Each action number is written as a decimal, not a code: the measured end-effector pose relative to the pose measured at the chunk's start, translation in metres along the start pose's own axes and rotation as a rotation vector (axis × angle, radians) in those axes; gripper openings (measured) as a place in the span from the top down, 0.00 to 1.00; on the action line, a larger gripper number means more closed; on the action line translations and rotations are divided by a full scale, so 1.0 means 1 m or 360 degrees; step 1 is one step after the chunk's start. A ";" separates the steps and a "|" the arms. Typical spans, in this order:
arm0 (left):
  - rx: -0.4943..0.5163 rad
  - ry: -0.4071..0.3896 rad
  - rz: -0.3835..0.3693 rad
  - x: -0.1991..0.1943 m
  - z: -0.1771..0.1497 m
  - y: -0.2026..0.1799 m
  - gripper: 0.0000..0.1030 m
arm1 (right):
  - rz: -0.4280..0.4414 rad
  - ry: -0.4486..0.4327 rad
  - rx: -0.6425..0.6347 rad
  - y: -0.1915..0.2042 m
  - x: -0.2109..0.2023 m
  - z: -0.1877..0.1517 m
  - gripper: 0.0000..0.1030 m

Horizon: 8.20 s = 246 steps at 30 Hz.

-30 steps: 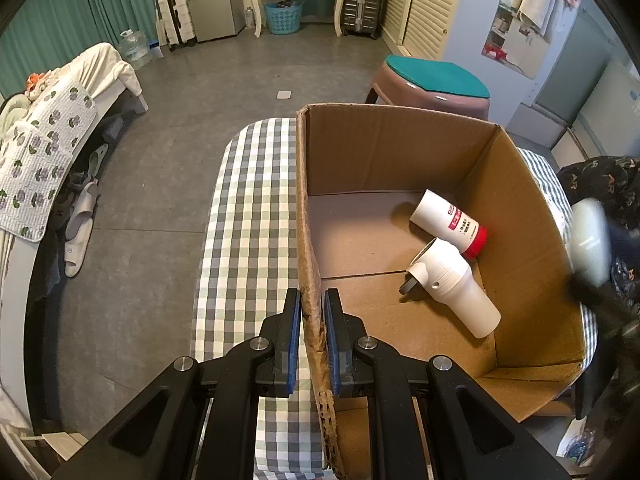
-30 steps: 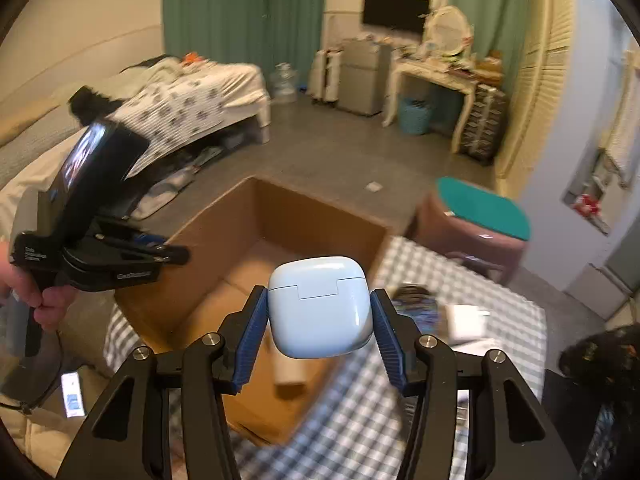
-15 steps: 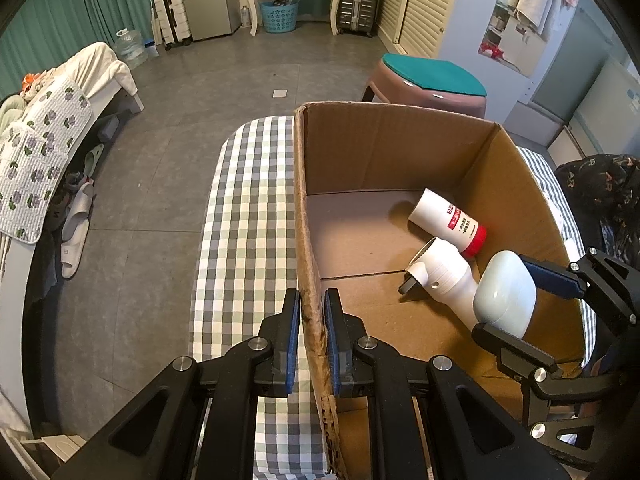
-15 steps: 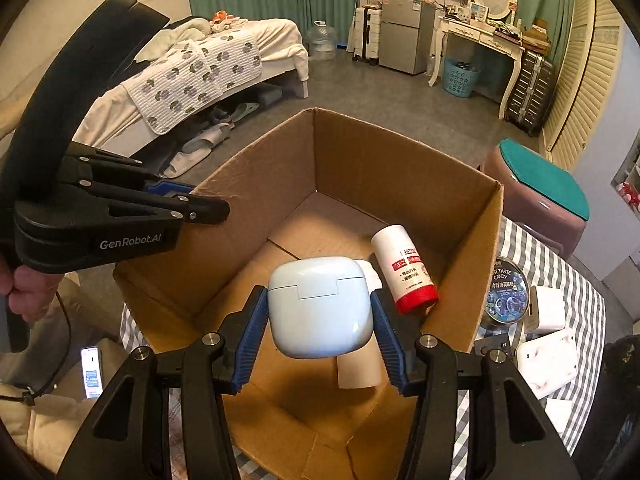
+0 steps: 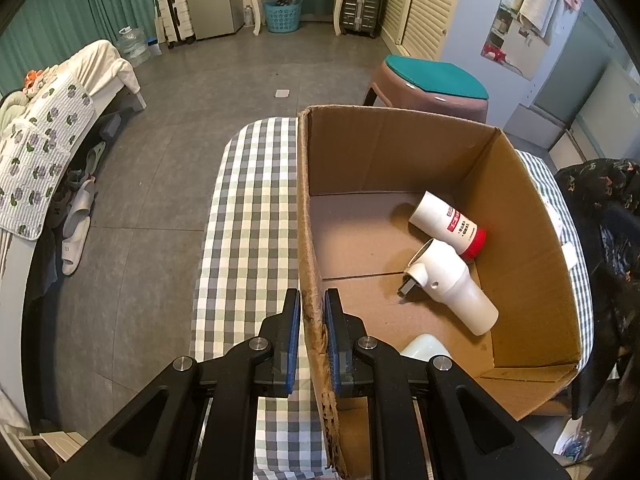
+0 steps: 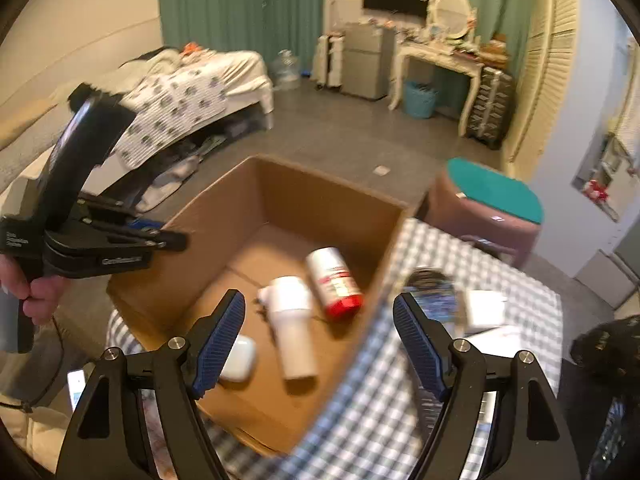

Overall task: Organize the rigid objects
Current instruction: 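Move the right gripper back over the black TV remote, then grasp the black TV remote with the right gripper and lift it, then carry the remote over the box and release it inside with the right gripper, then return the right gripper to the table and grasp the white charger, then carry the white charger into the box and release it with the right gripper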

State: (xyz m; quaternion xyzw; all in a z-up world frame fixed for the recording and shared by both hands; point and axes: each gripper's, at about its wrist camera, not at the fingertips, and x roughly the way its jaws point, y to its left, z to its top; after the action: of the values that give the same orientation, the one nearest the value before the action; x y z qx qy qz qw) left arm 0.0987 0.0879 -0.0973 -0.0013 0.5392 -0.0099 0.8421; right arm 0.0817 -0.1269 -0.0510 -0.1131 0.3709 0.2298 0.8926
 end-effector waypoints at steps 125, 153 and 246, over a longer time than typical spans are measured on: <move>-0.0002 -0.0006 -0.0013 -0.002 0.000 -0.001 0.89 | 0.0269 0.0325 -0.0128 0.060 0.117 0.044 0.59; -0.0026 0.0000 0.0014 -0.005 0.004 -0.003 0.89 | -0.0374 0.0116 0.0265 -0.130 -0.025 -0.014 0.28; -0.0003 -0.0009 -0.0016 -0.005 0.002 -0.005 0.82 | 0.0266 0.0161 -0.0142 0.051 0.068 -0.007 0.38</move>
State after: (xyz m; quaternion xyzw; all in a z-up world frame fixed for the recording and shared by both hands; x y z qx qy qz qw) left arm 0.0986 0.0830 -0.0919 -0.0049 0.5367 -0.0137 0.8436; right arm 0.0941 -0.0629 -0.1057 -0.1331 0.4131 0.3137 0.8445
